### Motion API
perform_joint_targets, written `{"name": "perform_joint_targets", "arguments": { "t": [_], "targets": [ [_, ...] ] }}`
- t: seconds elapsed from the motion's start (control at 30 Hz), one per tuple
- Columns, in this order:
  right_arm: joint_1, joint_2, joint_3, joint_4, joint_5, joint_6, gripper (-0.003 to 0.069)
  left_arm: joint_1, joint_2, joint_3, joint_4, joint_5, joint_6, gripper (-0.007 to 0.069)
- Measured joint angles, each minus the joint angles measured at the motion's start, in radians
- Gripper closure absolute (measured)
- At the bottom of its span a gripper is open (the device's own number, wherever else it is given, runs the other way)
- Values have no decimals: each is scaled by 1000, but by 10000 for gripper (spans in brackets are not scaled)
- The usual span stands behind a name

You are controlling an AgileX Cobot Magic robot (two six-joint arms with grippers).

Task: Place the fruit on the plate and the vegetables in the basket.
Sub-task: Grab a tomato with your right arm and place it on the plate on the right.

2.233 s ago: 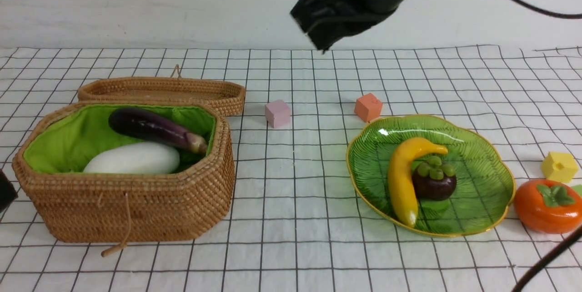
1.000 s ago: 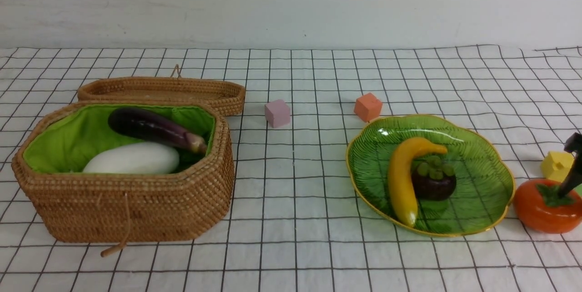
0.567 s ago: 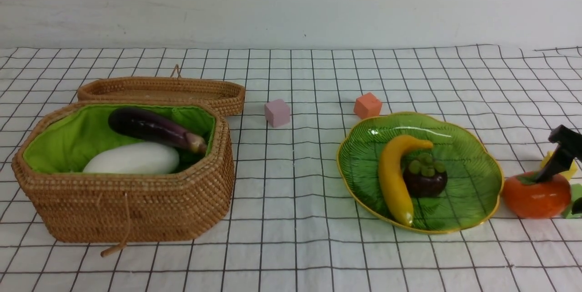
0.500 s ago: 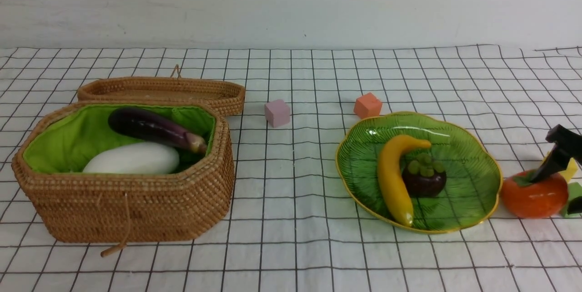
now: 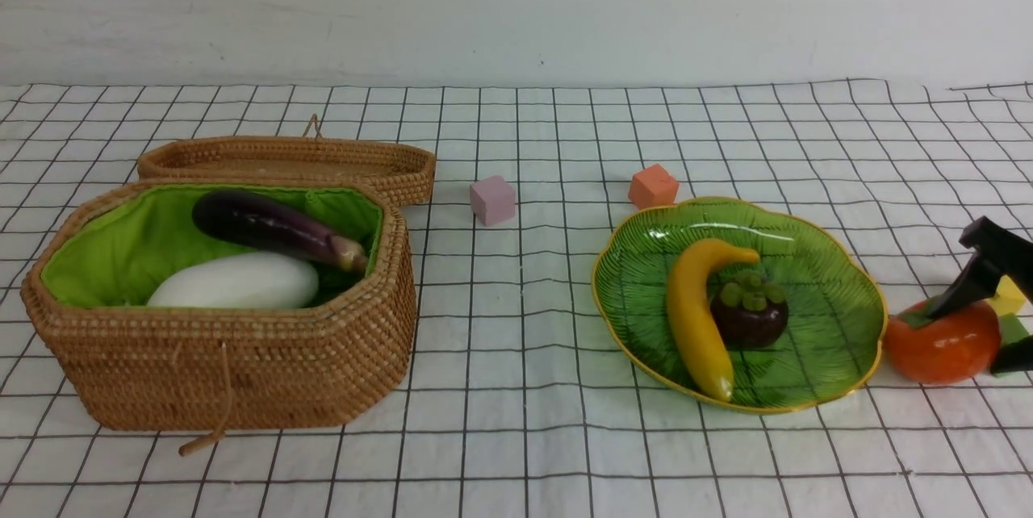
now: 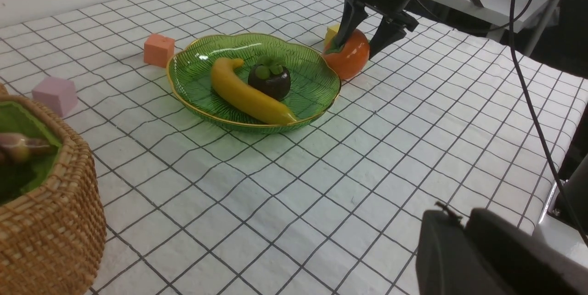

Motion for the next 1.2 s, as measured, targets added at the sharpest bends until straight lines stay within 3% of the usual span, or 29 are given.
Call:
{"name": "perform_joint_targets", "arguments": {
  "t": [0.1,0.37,0.73,0.83,0.97,1.03,1.2],
  "targets": [
    [0,0,0,12,-3,-28,149,0,0,0,0,-1,0,562],
    [0,0,-5,31,0,-97,151,0,0,0,-3,-7,0,562],
    [0,-150,-98,-76,60,-68,151,0,0,0,-3,-27,0,562],
    [3,-187,-102,-48,91,-68,151,0,0,0,-4,-28,0,562],
    [44,-201,-102,86,118,-151,151,0,0,0,-4,-29,0,562],
    [114,-199,-102,186,109,-233,151,0,0,0,-4,-29,0,562],
    [242,-133,-102,160,19,-269,151,0,0,0,-4,-45,0,562]
  ]
}}
